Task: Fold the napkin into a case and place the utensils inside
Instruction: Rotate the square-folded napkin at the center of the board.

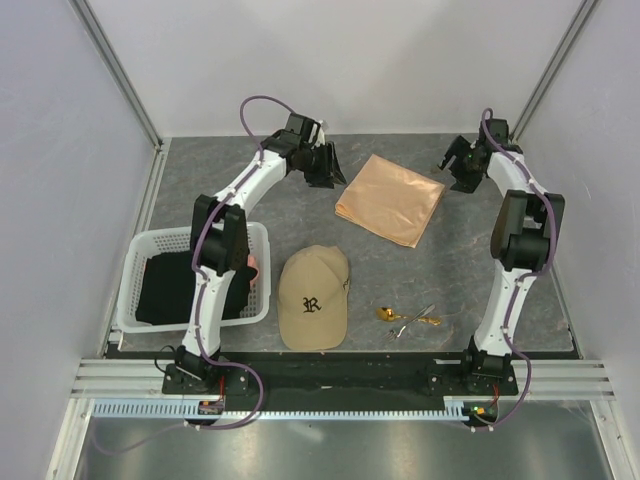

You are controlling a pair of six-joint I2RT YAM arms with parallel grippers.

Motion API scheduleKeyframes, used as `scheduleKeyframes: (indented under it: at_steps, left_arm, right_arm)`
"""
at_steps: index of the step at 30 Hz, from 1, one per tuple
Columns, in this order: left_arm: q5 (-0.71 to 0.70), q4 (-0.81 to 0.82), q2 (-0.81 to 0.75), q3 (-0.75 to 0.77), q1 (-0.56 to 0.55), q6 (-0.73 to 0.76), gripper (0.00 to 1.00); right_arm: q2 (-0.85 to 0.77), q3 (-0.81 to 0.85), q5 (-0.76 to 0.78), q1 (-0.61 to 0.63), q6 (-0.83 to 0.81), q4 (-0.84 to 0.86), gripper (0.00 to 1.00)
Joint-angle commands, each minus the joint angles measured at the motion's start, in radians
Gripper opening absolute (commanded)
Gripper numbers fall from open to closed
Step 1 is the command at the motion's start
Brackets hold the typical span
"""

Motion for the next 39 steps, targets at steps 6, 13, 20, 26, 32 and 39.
scheduleKeyframes:
  at_steps: [6,13,20,26,32,39]
  left_arm:
    - [0.142,-0.011,0.090,0.098,0.024,0.065,0.50]
    - [0.196,0.006,0.136,0.088,0.024,0.045,0.52]
    - [0.167,0.061,0.080,0.018,0.026,0.041,0.49]
    - [0.195,0.077,0.097,0.021,0.026,0.002,0.49]
    - [0.175,0.084,0.073,-0.007,0.024,-0.012,0.45]
    - [0.175,0.087,0.059,-0.016,0.026,-0.038,0.43]
  right_arm:
    - [-0.301,-0.414,-0.155,0.064,0.008,-0.064,0.83]
    - [-0.392,-0.633,-0.172,0.145,0.044,0.037,0.76]
    - [-0.467,-0.797,-0.168,0.203,0.160,0.149,0.57]
    - [-0.487,-0.827,-0.113,0.203,0.225,0.181,0.51]
    - [-0.473,-0.813,-0.115,0.185,0.332,0.210,0.48]
    - [-0.490,-0.822,-0.116,0.184,0.449,0.224,0.45]
